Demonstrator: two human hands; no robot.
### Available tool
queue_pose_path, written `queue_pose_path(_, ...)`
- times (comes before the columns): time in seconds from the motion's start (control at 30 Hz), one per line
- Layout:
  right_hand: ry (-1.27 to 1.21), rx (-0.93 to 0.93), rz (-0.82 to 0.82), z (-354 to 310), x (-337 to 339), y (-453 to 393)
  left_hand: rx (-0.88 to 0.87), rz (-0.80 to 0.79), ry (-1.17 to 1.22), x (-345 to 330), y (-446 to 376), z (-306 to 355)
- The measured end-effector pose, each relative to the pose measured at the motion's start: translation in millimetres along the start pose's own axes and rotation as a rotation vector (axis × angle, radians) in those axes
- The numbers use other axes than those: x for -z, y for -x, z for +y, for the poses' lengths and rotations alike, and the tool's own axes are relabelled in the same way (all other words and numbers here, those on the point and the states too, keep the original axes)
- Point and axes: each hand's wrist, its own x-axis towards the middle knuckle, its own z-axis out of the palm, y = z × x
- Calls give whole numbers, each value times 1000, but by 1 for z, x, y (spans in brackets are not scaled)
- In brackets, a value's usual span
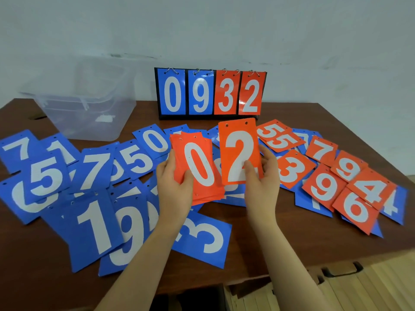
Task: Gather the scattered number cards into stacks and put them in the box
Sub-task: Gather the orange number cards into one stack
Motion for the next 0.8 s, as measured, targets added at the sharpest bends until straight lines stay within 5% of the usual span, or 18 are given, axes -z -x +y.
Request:
queue_pose_path(0.47, 245, -36, -82, 16, 22, 9, 24, -144, 45, -43, 27, 18)
queue_pose_path(0.63, 734, -71, -85, 33, 59, -36, 18, -139, 45, -53, 18, 16)
queue_pose_path(0.8, 1107, -199, -317, 48, 83, -69, 50, -131, 19, -58, 11, 10)
